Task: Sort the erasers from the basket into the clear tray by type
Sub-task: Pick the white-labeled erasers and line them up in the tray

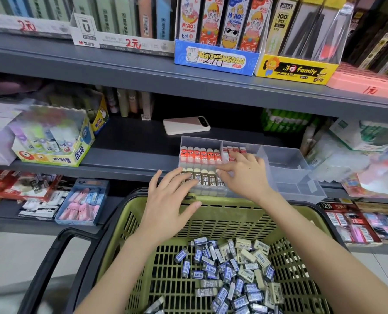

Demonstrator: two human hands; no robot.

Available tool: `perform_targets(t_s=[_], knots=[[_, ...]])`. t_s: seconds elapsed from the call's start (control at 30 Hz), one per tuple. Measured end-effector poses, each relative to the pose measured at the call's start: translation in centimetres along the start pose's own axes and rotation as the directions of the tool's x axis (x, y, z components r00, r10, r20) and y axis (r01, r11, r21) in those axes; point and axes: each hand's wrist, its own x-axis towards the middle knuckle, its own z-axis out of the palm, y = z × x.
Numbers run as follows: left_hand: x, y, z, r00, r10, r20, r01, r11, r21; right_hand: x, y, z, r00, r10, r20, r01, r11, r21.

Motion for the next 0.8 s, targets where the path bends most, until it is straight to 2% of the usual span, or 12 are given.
perform_targets(t_s=[0.03,0.1,0.2,0.27,0.33,0.4,0.43,0.5,0.53,0.63,0.73,0.8], knots=[[0.0,0.0,0.0,1.000,0.001,0.001,-0.001,1.000,0.004,-0.3,-0.1,-0.1,1.000,-0.002,-0.029,0.002,1.000,0.019],[0.0,0.0,0.0,1.000,0.011,0.004,-0.011,1.000,0.013,-1.4,-0.4,-0.4,0.982,-0.059,-0.178,0.069,0.996,0.048],[0.1,-0.1,-0.1,1.000,0.011,0.012,-0.011,1.000,0.021,-3.9,-0.2,-0.7,0.867,-0.157,-0.474,0.239,0.964,0.118],[0.1,0.0,-0.1,1.000,0.008,0.020,-0.008,1.000,0.015,-6.3,0.3,-0.3,0.820,-0.168,-0.548,0.322,0.926,0.197],[0.0,0.1,-0.3,1.000,0.004,0.030,-0.004,1.000,-0.003,-9.1,0.7,0.8,0.830,-0.142,-0.540,0.347,0.889,0.299],[-0.2,0.4,-0.7,0.999,0.002,0.040,-0.001,1.000,-0.024,-12.0,1.0,2.6,0.894,-0.114,-0.434,0.306,0.861,0.406],[-0.4,0.6,-1.0,0.999,-0.004,0.043,0.005,0.999,-0.033,-13.4,0.9,3.6,0.935,-0.117,-0.334,0.267,0.853,0.449],[-0.9,0.9,-1.8,0.999,-0.036,0.031,0.037,0.998,-0.048,-15.5,0.1,6.0,0.981,-0.180,-0.066,0.188,0.833,0.520],[-1.4,1.0,-2.3,0.998,-0.053,0.024,0.054,0.998,-0.045,-16.4,-0.7,7.3,0.968,-0.244,0.065,0.170,0.820,0.547],[-3.3,0.9,-4.2,0.997,-0.076,0.019,0.076,0.997,0.009,-18.0,-4.2,11.3,0.826,-0.474,0.305,0.243,0.788,0.566],[-5.5,0.4,-6.0,0.995,-0.096,0.009,0.096,0.994,0.048,-18.7,-8.4,14.9,0.666,-0.643,0.377,0.409,0.738,0.536],[-7.1,0.0,-6.8,0.992,-0.123,0.020,0.121,0.991,0.064,-18.7,-10.6,16.7,0.604,-0.695,0.389,0.494,0.710,0.502]])
